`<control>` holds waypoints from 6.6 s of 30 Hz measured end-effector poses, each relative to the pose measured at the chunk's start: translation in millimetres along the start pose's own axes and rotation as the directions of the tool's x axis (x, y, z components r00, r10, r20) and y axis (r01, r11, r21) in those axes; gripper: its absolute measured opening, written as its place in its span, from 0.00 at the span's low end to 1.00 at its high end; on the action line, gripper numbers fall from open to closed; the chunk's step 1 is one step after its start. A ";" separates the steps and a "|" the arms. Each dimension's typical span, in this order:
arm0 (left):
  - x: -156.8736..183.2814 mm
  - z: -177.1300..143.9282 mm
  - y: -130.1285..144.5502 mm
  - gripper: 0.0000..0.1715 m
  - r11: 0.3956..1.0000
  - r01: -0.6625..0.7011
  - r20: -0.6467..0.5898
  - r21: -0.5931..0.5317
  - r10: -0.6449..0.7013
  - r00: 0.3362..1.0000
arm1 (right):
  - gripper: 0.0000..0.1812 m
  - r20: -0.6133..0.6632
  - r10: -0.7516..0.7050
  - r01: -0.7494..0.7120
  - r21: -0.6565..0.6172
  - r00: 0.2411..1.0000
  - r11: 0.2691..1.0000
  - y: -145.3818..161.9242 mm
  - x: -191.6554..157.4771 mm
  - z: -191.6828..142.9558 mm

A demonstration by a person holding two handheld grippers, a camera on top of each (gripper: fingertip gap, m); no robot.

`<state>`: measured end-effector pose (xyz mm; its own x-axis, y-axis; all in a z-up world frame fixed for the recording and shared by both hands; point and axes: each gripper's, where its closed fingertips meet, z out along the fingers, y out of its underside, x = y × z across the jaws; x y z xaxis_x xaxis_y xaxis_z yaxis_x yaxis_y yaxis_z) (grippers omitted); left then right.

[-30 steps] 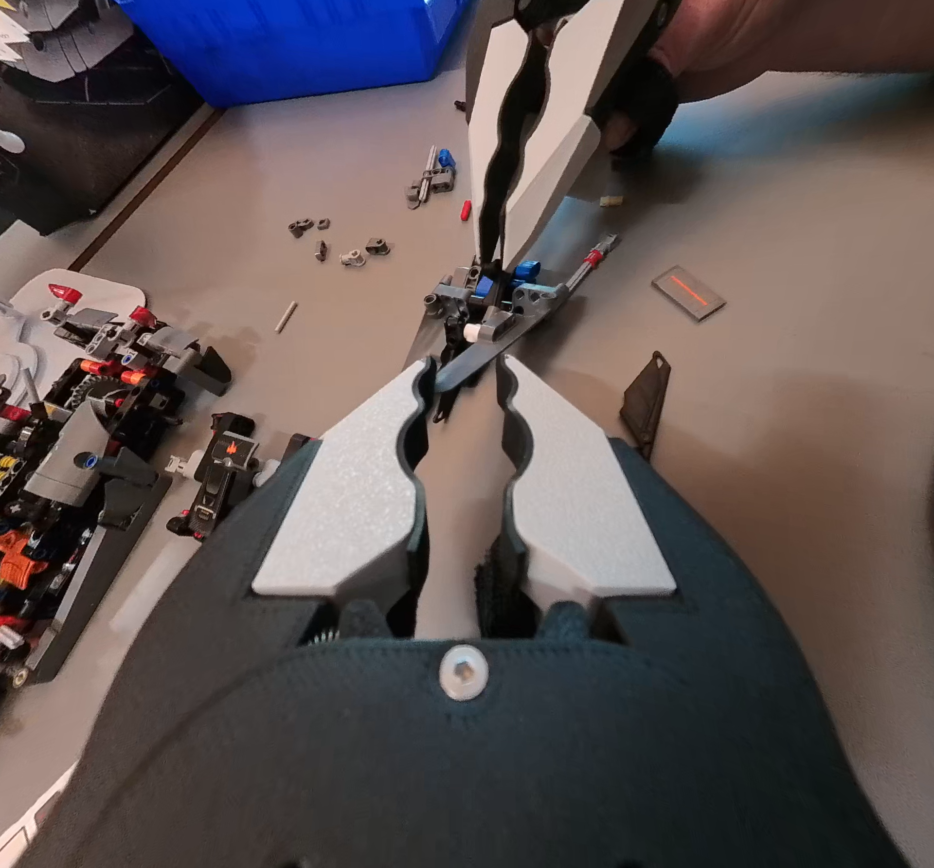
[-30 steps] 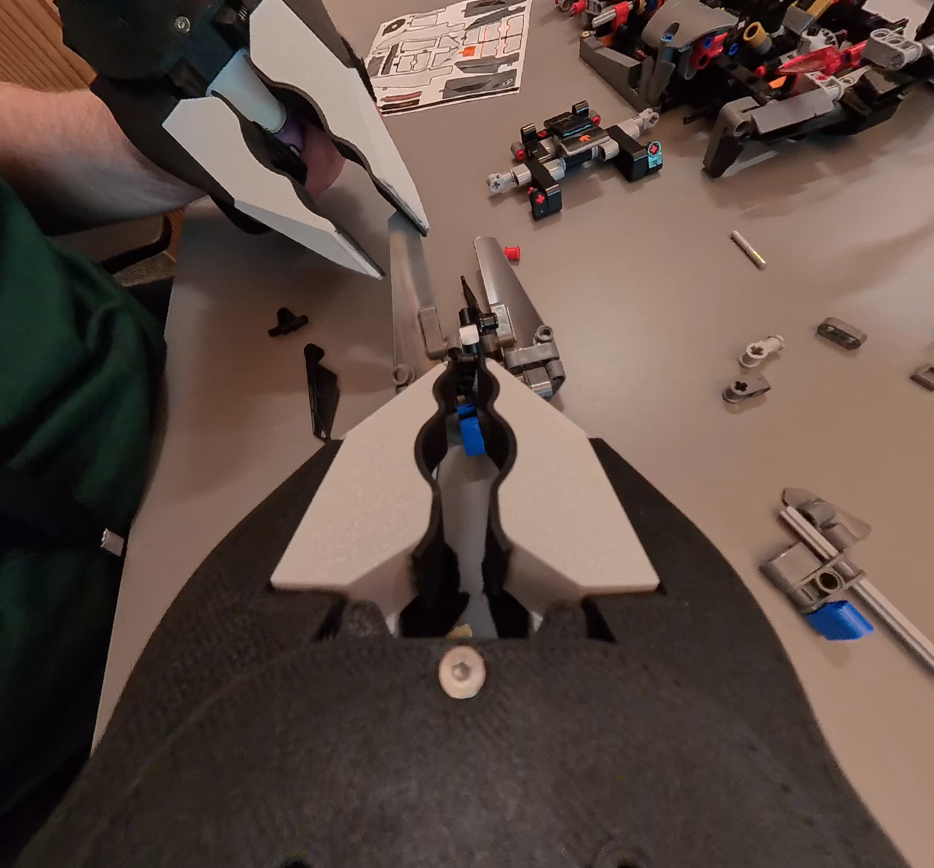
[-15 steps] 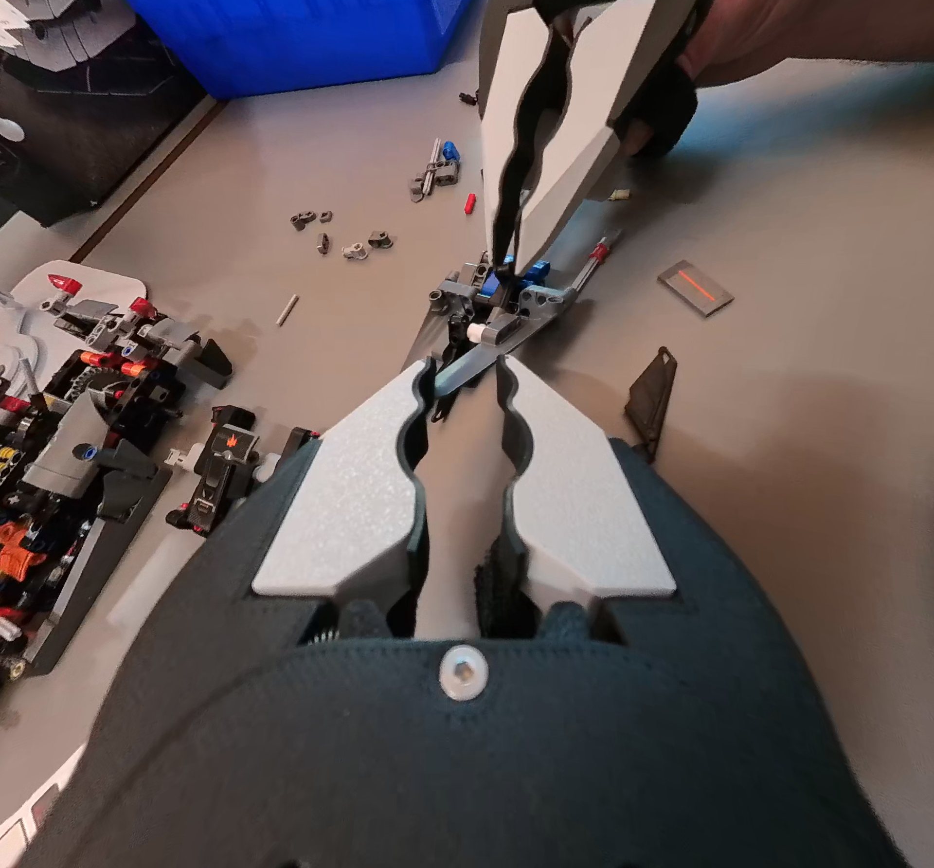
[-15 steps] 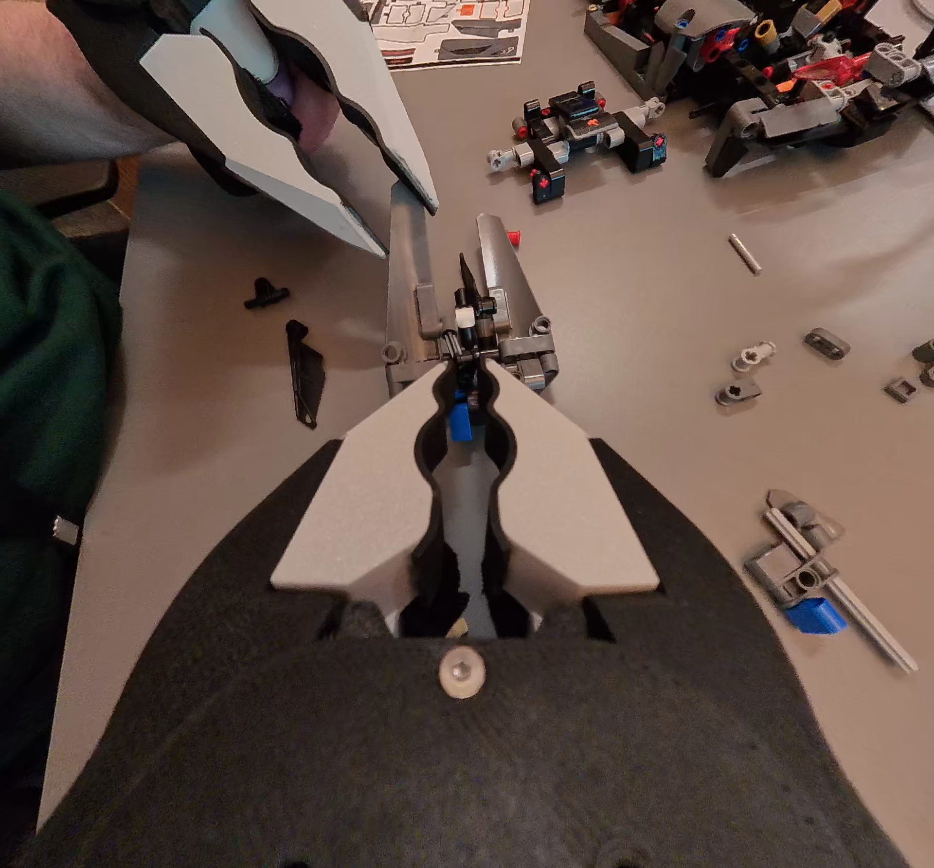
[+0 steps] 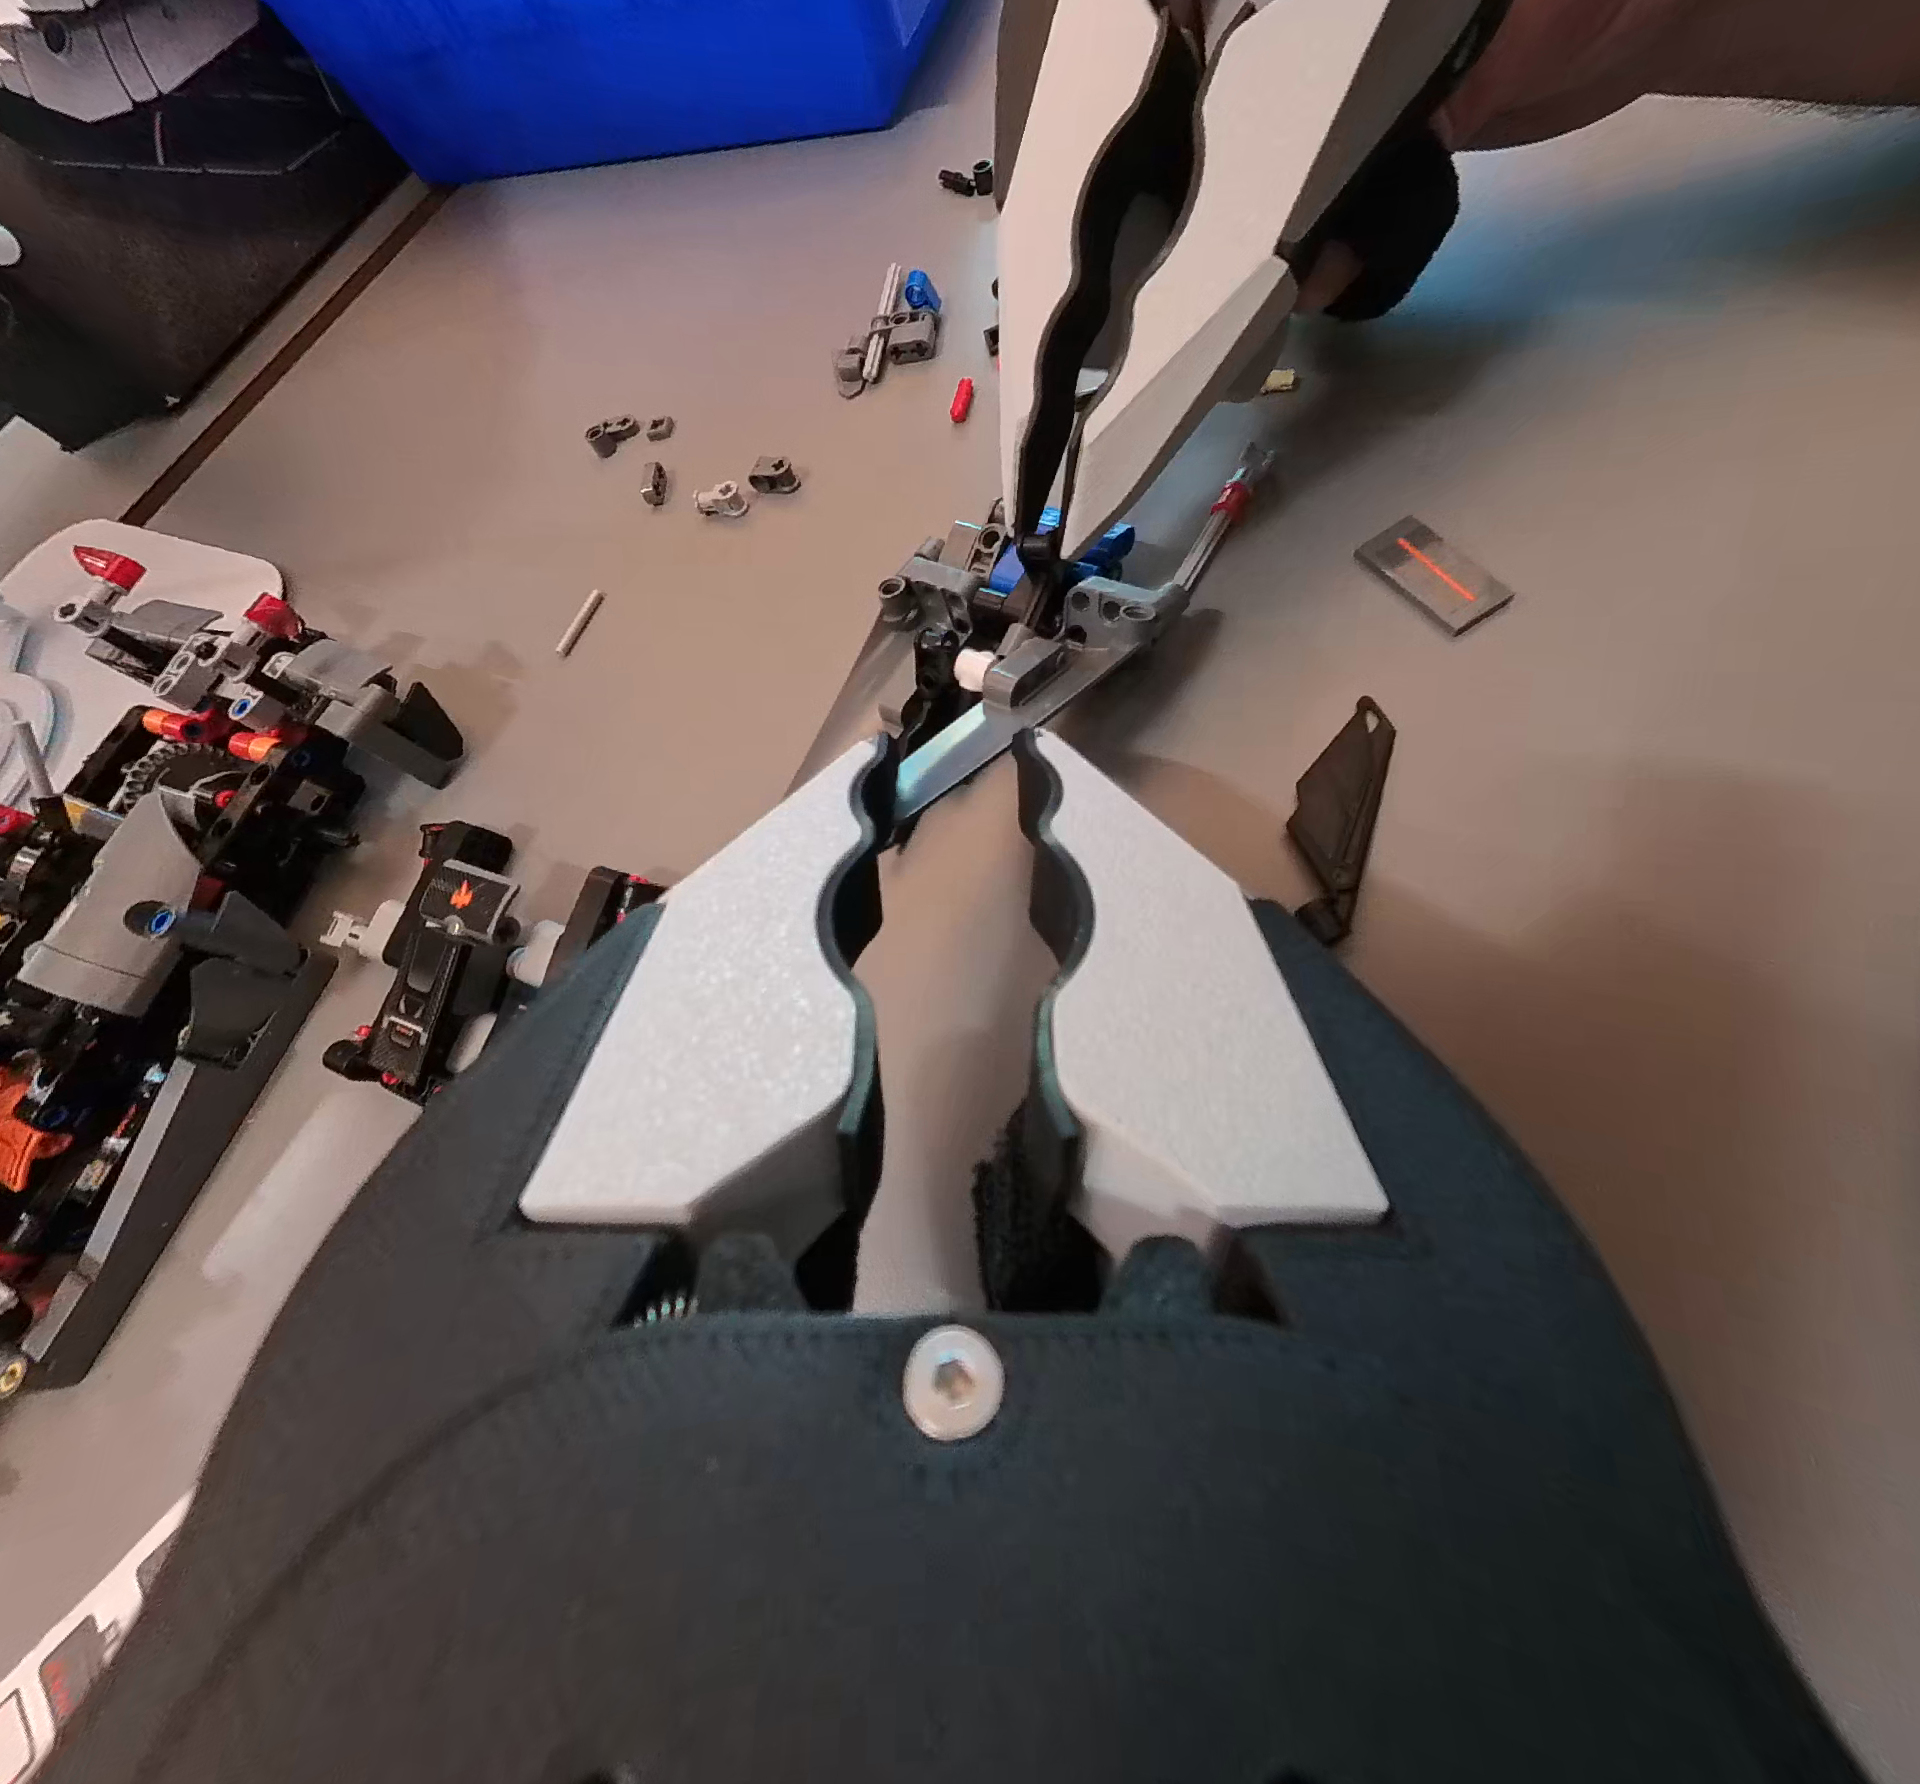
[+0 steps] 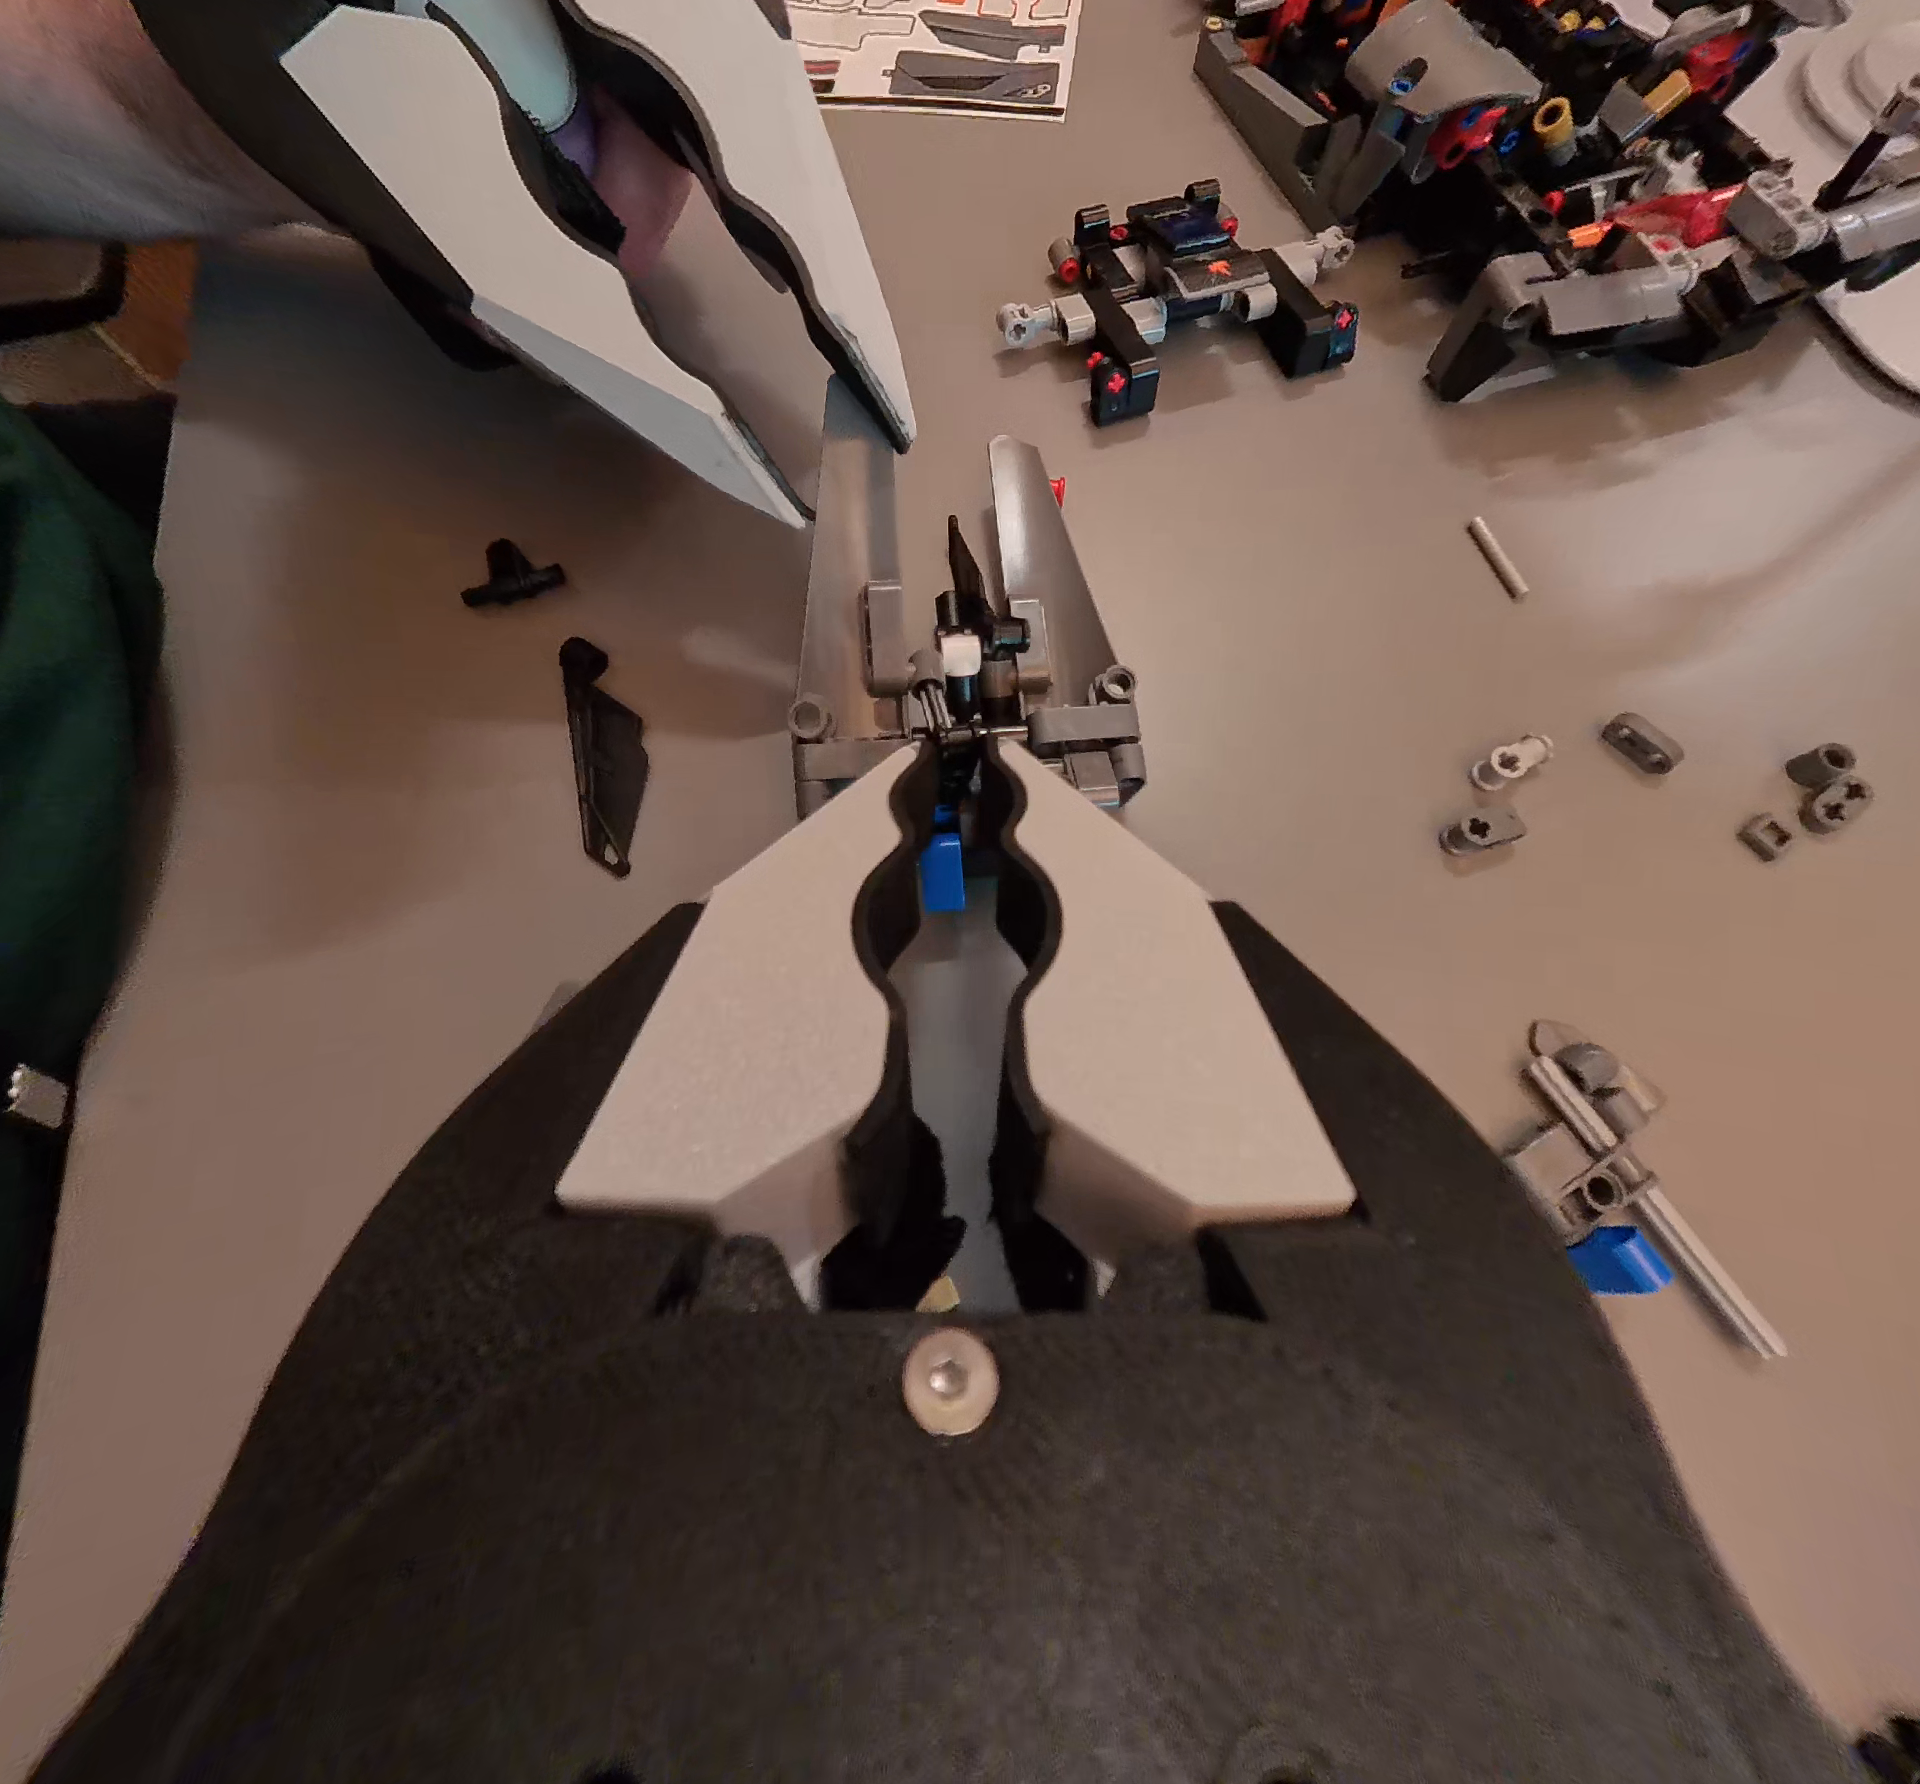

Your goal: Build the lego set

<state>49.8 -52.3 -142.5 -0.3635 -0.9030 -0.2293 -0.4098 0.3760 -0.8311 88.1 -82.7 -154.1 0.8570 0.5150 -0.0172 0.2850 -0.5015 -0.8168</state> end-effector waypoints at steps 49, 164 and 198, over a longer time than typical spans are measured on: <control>4.0 -11.0 -7.2 0.02 0.884 0.466 -0.174 0.045 -0.452 0.875 | 0.03 0.014 0.118 -0.118 -0.019 0.993 0.993 -4.0 -11.0 -7.4; 90.0 27.2 -52.3 0.00 0.609 -0.793 -0.048 0.018 0.792 0.608 | 0.03 -0.148 0.406 -0.299 0.464 0.902 0.834 -5.1 3.8 -108.7; 85.2 34.1 -74.4 0.00 0.702 -0.711 -0.177 0.029 0.704 0.688 | 0.03 -0.226 0.444 -0.320 0.430 0.867 0.844 14.2 17.5 -116.3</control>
<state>77.9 -164.3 -117.4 -0.6868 -0.3193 -0.6529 -0.0052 0.9005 -0.4348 157.1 -161.6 -98.9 0.9668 0.0664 -0.2469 -0.2183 -0.2888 -0.9322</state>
